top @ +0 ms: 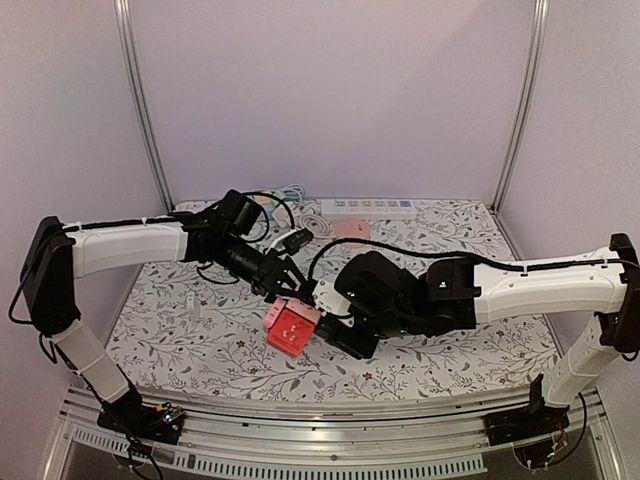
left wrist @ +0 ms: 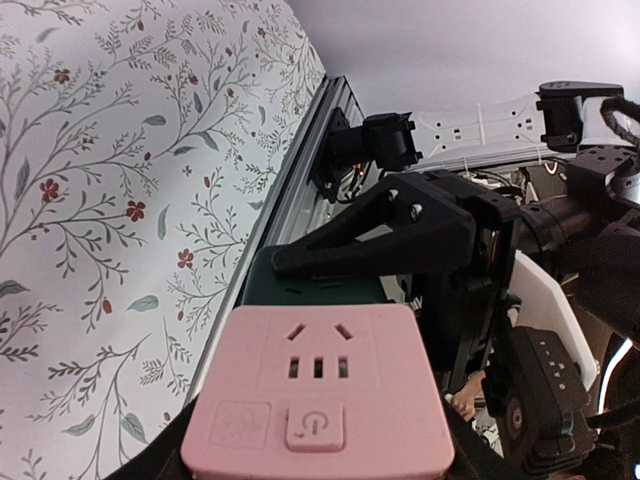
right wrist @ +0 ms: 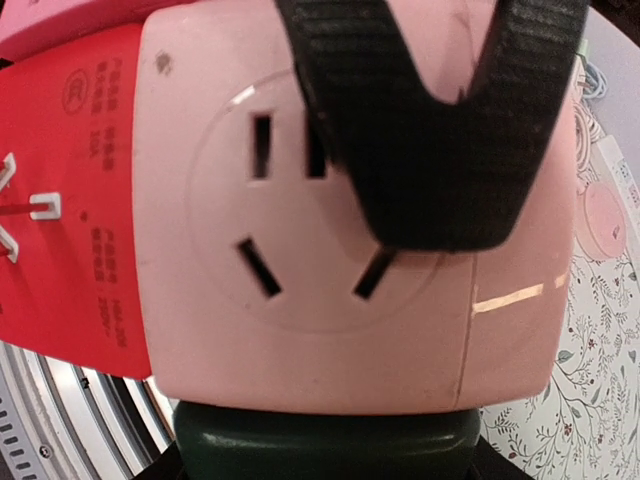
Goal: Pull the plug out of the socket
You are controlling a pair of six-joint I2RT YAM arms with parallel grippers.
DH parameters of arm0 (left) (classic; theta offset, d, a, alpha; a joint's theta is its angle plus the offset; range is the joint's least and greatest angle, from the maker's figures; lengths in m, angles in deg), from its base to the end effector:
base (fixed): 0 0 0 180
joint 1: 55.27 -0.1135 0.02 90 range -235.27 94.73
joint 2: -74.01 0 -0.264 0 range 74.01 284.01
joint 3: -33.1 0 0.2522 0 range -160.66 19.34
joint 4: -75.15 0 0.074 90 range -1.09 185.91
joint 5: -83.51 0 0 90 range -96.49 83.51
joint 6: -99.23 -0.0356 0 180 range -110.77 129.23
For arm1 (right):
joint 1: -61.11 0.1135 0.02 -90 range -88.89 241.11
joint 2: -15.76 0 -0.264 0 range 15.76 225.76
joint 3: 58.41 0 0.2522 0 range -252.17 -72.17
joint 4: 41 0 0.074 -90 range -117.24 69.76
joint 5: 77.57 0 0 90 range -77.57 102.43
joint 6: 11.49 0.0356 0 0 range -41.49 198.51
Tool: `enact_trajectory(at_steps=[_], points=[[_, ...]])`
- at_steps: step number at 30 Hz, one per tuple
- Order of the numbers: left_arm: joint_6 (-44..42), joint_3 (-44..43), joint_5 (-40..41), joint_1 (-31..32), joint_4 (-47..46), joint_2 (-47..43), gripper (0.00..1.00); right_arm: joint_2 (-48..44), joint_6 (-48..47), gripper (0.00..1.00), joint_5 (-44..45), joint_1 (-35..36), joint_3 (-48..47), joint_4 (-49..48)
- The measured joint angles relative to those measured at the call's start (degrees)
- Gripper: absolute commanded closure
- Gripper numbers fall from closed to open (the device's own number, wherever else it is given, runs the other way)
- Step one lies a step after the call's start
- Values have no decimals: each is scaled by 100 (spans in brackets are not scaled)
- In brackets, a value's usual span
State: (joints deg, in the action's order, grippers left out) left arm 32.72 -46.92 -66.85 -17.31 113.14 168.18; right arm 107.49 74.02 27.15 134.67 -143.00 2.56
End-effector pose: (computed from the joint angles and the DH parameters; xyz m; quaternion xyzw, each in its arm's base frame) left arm 0.2490 -0.2335 0.2428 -0.2648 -0.7906 0.5521 0.0019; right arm 0.1069 0.3302 0.2621 -0.5546 0.7527 0.0897 0.3431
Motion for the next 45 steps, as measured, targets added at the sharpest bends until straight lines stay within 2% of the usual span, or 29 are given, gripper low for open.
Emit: enact_trajectory(at_steps=[10, 18, 27, 45], points=[[-116, 0, -42, -83, -37, -9, 94, 146, 61, 67, 184, 2, -195, 116], [116, 0, 22, -118, -118, -11, 94, 146, 166, 66, -256, -319, -197, 70], [269, 0, 72, -133, -116, -15, 94, 146, 181, 66, -442, -374, -197, 44], [-170, 0, -74, -133, -72, -98, 94, 144, 37, 66, 553, 157, -197, 22]])
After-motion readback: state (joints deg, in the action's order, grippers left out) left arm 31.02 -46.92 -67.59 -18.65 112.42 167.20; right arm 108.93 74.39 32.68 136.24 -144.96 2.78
